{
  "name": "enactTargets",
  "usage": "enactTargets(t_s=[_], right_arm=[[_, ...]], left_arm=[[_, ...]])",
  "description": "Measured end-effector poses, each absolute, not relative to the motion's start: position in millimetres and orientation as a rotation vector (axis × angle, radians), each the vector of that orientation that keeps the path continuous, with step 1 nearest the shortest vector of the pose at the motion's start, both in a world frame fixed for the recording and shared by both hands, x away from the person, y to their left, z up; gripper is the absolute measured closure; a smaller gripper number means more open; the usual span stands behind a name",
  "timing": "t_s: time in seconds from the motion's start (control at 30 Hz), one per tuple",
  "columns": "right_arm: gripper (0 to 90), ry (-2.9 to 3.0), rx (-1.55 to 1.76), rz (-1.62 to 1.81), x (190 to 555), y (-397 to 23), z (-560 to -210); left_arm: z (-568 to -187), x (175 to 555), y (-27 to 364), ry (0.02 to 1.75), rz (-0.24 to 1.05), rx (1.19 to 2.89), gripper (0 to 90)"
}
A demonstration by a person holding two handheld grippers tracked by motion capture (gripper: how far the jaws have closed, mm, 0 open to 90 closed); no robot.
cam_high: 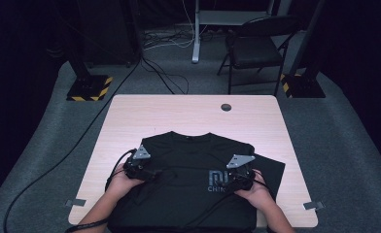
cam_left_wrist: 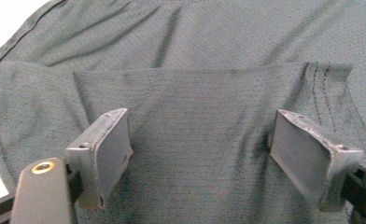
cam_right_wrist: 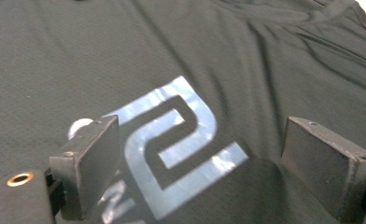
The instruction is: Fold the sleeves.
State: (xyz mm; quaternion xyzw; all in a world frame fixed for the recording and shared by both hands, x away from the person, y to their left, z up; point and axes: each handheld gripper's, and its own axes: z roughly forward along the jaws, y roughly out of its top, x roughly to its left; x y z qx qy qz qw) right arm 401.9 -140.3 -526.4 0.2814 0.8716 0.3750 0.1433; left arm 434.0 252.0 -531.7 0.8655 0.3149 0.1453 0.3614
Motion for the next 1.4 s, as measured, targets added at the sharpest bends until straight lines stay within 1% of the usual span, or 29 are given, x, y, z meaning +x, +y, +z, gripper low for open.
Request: enactTargets(t_s=[0.13,0.5,1.0,1.4], right_arm=[[11.5,2.504,0.848,1.066,404.1,-147.0,-526.3],[13.9,2.485,0.942,1.009,409.3,-169.6,-523.6],[15.2,2.326,1.2,1.013,412.0,-236.0,-515.0],[15.6,2.336,1.254,0.959,416.3,-244.1,-528.0]], left_arm=[[-532.5,433.7,251.2,0.806,0.373,2.23,17.0],[-532.2,433.8,251.0,0.814,0.372,2.23,16.9],[-530.0,434.6,247.8,0.875,0.38,2.234,17.8],[-528.5,436.3,252.6,0.933,0.394,2.232,18.1]])
